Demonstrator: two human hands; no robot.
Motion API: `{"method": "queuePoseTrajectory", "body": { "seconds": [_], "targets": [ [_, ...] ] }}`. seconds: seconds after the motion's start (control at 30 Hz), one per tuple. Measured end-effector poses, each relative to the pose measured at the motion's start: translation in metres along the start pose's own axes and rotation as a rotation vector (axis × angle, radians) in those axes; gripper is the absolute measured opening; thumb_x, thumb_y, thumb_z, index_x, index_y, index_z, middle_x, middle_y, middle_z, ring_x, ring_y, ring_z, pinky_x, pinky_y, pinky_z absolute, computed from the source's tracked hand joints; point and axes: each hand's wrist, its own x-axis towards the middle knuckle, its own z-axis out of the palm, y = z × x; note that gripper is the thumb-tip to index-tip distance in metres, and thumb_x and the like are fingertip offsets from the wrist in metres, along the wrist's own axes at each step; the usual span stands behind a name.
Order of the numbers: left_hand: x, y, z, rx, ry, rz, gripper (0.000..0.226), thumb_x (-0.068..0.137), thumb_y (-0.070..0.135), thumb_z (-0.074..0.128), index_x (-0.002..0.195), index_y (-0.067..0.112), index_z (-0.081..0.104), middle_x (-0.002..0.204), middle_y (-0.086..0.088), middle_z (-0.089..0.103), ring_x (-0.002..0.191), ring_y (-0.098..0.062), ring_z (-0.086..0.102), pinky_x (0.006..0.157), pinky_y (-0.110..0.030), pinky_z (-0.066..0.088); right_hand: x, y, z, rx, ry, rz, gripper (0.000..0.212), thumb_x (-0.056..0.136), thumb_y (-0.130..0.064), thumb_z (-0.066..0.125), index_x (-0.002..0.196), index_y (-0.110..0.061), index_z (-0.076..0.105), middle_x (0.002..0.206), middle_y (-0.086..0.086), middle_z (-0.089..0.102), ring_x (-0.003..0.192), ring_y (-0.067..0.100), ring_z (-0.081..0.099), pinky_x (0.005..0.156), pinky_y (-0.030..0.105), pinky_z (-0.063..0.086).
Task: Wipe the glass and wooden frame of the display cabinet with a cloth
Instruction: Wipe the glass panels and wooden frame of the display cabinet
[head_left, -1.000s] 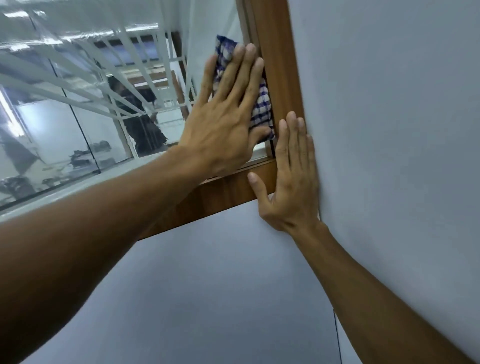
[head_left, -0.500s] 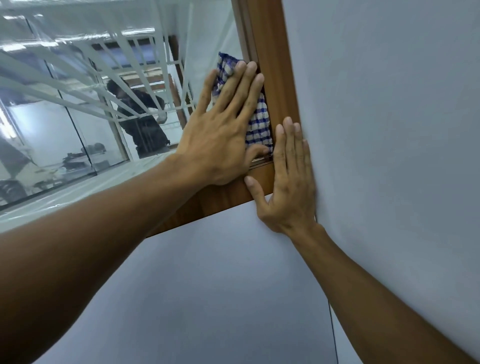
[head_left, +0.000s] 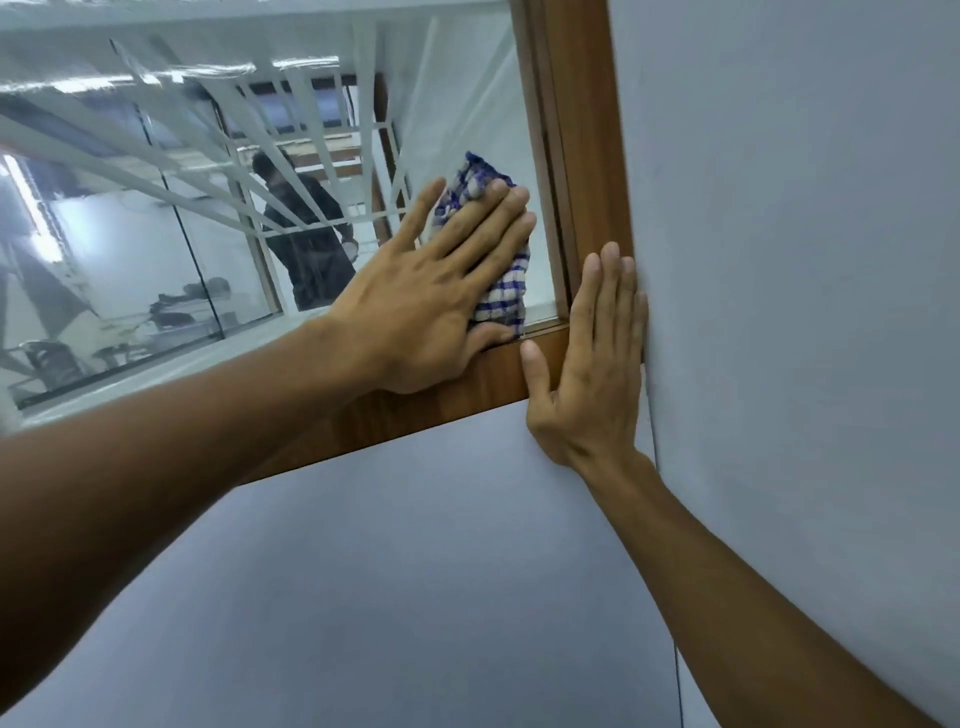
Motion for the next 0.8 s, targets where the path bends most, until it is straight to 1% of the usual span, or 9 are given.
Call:
{"method": "queuePoseTrajectory", "body": {
  "seconds": [0.07, 0.17, 0.27, 0.37, 0.47, 0.57, 0.67, 0.73, 0.8],
  "targets": [
    [-0.007, -0.007, -0.003, -0.008, 0.005, -0.04, 0.09, 0.099, 0.073, 0.003, 0.164, 0.013, -0.01, 0.172, -0.01, -0.014, 0.159, -0.023, -0.017, 0.128, -0.055, -0.005, -0.001, -0.023, 0.008, -0.009, 0.028, 0.1, 0.082, 0.097, -0.039, 0.042, 0.157, 0.008, 0.012, 0.168, 0.024, 0.007, 0.157, 0.036, 0.001, 0.126, 0.058, 0.007],
    [-0.008, 0.0, -0.003, -0.032, -0.007, -0.063, 0.086, 0.1, 0.068, 0.005, 0.164, 0.012, -0.011, 0.172, -0.01, -0.014, 0.159, -0.023, -0.017, 0.128, -0.053, -0.006, -0.002, -0.043, 0.015, -0.059, 0.042, 0.191, 0.084, 0.099, -0.046, 0.035, 0.157, 0.009, 0.009, 0.167, 0.025, 0.004, 0.157, 0.037, -0.001, 0.125, 0.06, 0.004],
    [-0.022, -0.003, -0.001, -0.05, -0.029, -0.04, 0.08, 0.103, 0.064, 0.002, 0.164, 0.014, -0.011, 0.172, -0.008, -0.016, 0.158, -0.021, -0.018, 0.128, -0.05, -0.01, -0.005, -0.037, 0.014, -0.11, -0.006, 0.107, 0.085, 0.101, -0.052, 0.028, 0.157, 0.009, 0.009, 0.167, 0.027, 0.004, 0.156, 0.039, 0.0, 0.124, 0.062, 0.005],
    [-0.03, -0.01, -0.001, -0.045, -0.005, -0.043, 0.081, 0.104, 0.066, 0.006, 0.164, 0.015, -0.008, 0.172, -0.007, -0.013, 0.158, -0.021, -0.017, 0.128, -0.05, -0.011, -0.005, -0.035, 0.014, -0.132, -0.024, 0.043, 0.082, 0.102, -0.051, 0.026, 0.157, 0.009, 0.01, 0.166, 0.029, 0.004, 0.156, 0.042, 0.0, 0.124, 0.064, 0.006],
    [-0.026, -0.007, -0.002, -0.048, 0.026, -0.075, 0.084, 0.104, 0.068, 0.015, 0.165, 0.013, -0.005, 0.173, -0.009, -0.009, 0.159, -0.022, -0.013, 0.129, -0.051, -0.008, -0.005, -0.036, 0.014, -0.132, -0.029, 0.026, 0.079, 0.103, -0.048, 0.027, 0.157, 0.008, 0.011, 0.166, 0.029, 0.004, 0.156, 0.042, 0.0, 0.123, 0.065, 0.005],
    [-0.045, -0.019, -0.001, -0.033, 0.019, -0.083, 0.085, 0.103, 0.068, 0.016, 0.165, 0.013, -0.005, 0.173, -0.009, -0.01, 0.159, -0.021, -0.013, 0.129, -0.051, -0.007, -0.007, -0.032, 0.014, -0.135, -0.041, -0.01, 0.077, 0.103, -0.045, 0.029, 0.158, 0.006, 0.011, 0.166, 0.028, 0.004, 0.156, 0.042, 0.0, 0.123, 0.065, 0.005],
    [-0.074, -0.034, -0.003, -0.033, 0.012, -0.149, 0.087, 0.103, 0.069, 0.017, 0.165, 0.013, -0.006, 0.173, -0.009, -0.01, 0.159, -0.022, -0.013, 0.129, -0.054, -0.001, -0.006, -0.032, 0.014, -0.151, -0.044, -0.005, 0.076, 0.103, -0.047, 0.024, 0.159, 0.003, 0.012, 0.166, 0.028, 0.005, 0.156, 0.043, 0.001, 0.122, 0.066, 0.006],
    [-0.077, -0.031, -0.004, -0.036, 0.007, -0.187, 0.088, 0.102, 0.069, 0.017, 0.165, 0.011, -0.006, 0.173, -0.011, -0.01, 0.159, -0.024, -0.013, 0.129, -0.054, -0.001, -0.007, -0.038, 0.013, -0.156, -0.049, 0.01, 0.075, 0.103, -0.046, 0.022, 0.159, 0.003, 0.012, 0.166, 0.028, 0.005, 0.155, 0.043, 0.001, 0.121, 0.068, 0.005],
    [-0.069, -0.021, -0.004, -0.028, 0.002, -0.165, 0.087, 0.102, 0.067, 0.015, 0.164, 0.01, -0.005, 0.172, -0.013, -0.01, 0.159, -0.025, -0.012, 0.129, -0.053, -0.004, -0.01, -0.051, 0.015, -0.153, -0.074, -0.032, 0.072, 0.102, -0.04, 0.025, 0.159, 0.003, 0.014, 0.167, 0.027, 0.006, 0.156, 0.041, 0.001, 0.121, 0.068, 0.002]
  ]
}}
